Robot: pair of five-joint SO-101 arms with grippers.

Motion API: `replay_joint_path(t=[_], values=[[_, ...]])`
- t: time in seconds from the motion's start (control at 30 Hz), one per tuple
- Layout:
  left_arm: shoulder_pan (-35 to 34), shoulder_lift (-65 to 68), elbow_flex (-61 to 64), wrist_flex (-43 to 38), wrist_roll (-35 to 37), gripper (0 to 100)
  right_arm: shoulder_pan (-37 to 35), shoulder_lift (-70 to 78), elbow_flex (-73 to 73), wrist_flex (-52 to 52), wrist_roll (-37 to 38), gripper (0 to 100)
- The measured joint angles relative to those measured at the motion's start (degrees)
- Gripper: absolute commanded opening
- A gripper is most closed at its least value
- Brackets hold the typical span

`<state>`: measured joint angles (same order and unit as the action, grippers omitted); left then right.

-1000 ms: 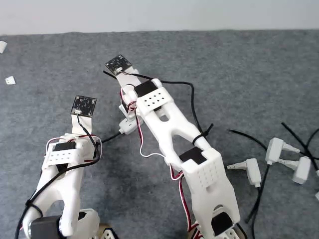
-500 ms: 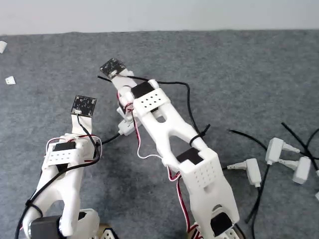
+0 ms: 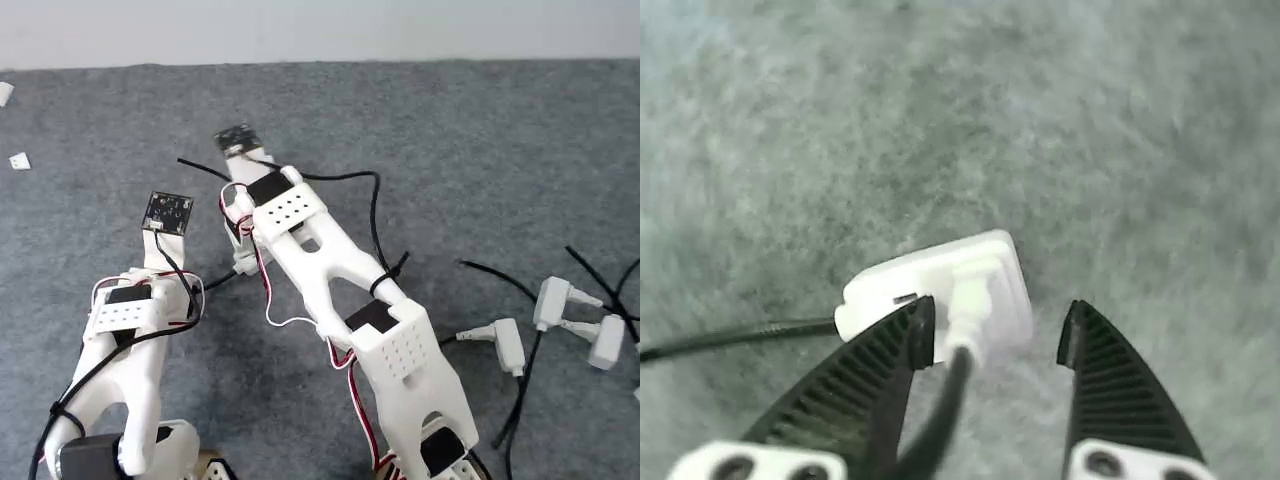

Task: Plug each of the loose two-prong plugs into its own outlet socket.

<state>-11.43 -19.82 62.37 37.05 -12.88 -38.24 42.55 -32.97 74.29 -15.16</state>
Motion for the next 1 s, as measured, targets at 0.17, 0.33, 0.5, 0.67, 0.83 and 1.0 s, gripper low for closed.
replay_joint_path(t=[0.17,0.33,0.5,0.67,0.83,1.0], values=[[-0.26,0.00,0.00,0.00,0.00,1,0.00,0.44,-0.18,1.49,-16.44,20.9],[-0.79,0.00,0.00,0.00,0.00,1,0.09,2.02,-1.05,1.67,-24.53,20.9],[-1.93,0.00,-0.18,0.00,0.00,1,0.00,3.96,-2.90,0.35,-26.90,20.8],[-4.84,0.00,-2.11,0.00,0.00,1,-0.53,4.40,-2.99,-1.32,-27.08,20.8],[-5.19,0.00,-2.37,0.00,0.00,1,-0.88,4.48,-3.34,-2.29,-27.08,20.9],[-5.19,0.00,-2.37,0.00,0.00,1,-0.18,5.63,-3.60,-5.27,-27.08,20.9]])
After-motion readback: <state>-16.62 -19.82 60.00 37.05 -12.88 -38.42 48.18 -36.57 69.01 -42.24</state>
